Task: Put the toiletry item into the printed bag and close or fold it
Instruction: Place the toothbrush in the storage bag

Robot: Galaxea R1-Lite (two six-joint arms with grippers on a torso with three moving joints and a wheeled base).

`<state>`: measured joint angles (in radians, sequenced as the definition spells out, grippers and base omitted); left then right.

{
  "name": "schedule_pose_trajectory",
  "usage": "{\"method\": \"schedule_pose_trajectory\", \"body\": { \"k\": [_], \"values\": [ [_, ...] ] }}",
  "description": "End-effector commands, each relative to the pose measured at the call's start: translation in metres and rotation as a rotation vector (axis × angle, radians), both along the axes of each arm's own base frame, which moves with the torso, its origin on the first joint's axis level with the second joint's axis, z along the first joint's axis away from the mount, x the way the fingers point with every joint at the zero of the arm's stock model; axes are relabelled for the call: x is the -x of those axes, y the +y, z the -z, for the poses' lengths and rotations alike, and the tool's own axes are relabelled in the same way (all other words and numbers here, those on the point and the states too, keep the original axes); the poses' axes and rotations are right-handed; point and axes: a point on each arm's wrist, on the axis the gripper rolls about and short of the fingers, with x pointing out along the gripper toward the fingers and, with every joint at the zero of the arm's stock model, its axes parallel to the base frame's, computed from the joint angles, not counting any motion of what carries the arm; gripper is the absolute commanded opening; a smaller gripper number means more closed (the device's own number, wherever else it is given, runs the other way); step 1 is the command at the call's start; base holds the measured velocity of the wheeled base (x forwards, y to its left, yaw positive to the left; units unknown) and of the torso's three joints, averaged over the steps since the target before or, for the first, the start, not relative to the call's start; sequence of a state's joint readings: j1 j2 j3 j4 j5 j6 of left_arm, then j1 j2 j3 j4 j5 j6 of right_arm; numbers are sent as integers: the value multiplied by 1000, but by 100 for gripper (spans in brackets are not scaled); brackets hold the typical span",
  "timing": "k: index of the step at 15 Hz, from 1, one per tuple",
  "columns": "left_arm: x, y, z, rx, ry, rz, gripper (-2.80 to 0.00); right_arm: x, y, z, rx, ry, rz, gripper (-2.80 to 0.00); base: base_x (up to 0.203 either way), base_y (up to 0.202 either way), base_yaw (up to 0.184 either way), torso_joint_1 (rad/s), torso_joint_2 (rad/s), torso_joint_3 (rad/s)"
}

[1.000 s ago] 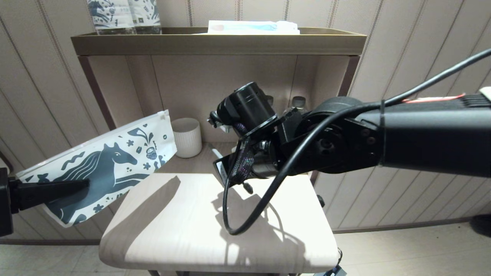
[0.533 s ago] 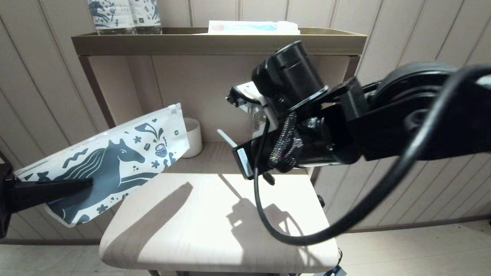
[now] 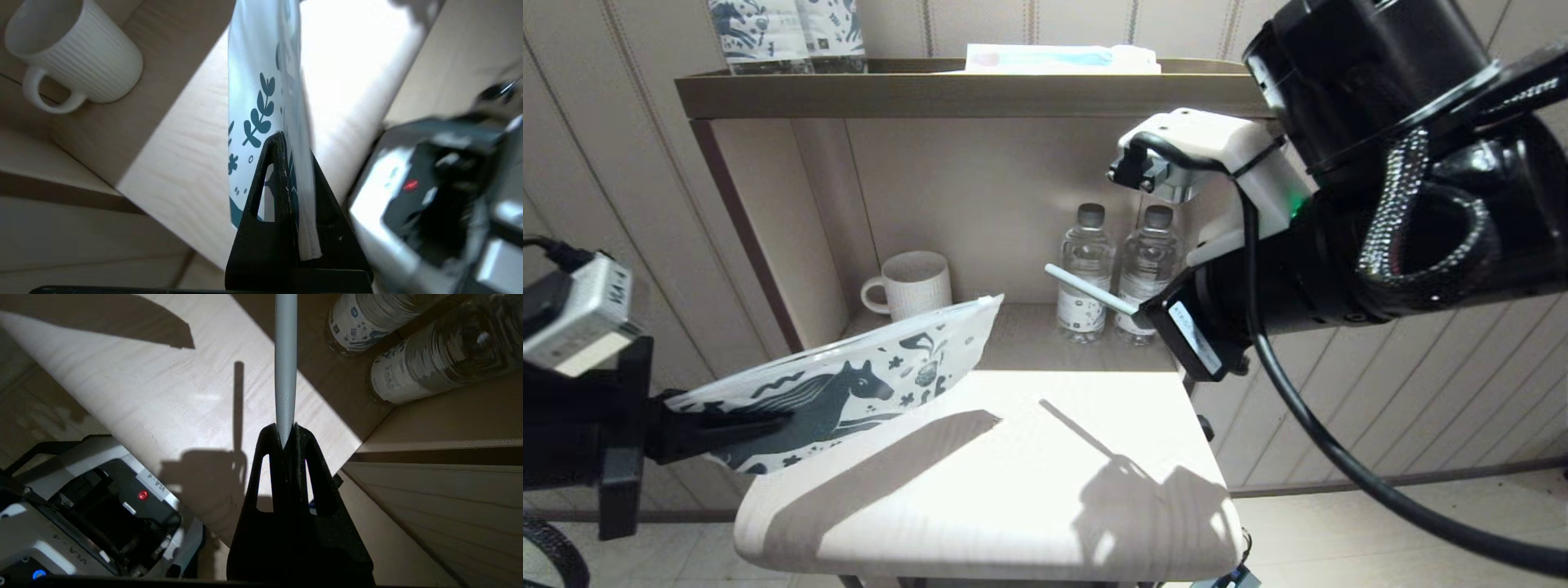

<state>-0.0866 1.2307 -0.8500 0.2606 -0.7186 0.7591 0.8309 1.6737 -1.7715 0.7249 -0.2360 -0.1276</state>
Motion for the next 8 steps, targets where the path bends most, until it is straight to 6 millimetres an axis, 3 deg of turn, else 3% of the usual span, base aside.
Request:
{"method": "schedule_pose_trajectory", "body": {
  "k": [1,4,8],
  "values": [
    [-20,-10,13,-118,-10,36,-280,6,-5,-7,13,0,-22,-280,0,0,0,0,0,0],
    [-38,-34,11,-221,-69,49,-280,7,-4,-11,63,79,-88,-280,0,0,0,0,0,0],
    [-50,-70,6,-358,-214,41,-280,-5,9,9,151,149,-129,-280,0,0,0,0,0,0]
  ]
}}
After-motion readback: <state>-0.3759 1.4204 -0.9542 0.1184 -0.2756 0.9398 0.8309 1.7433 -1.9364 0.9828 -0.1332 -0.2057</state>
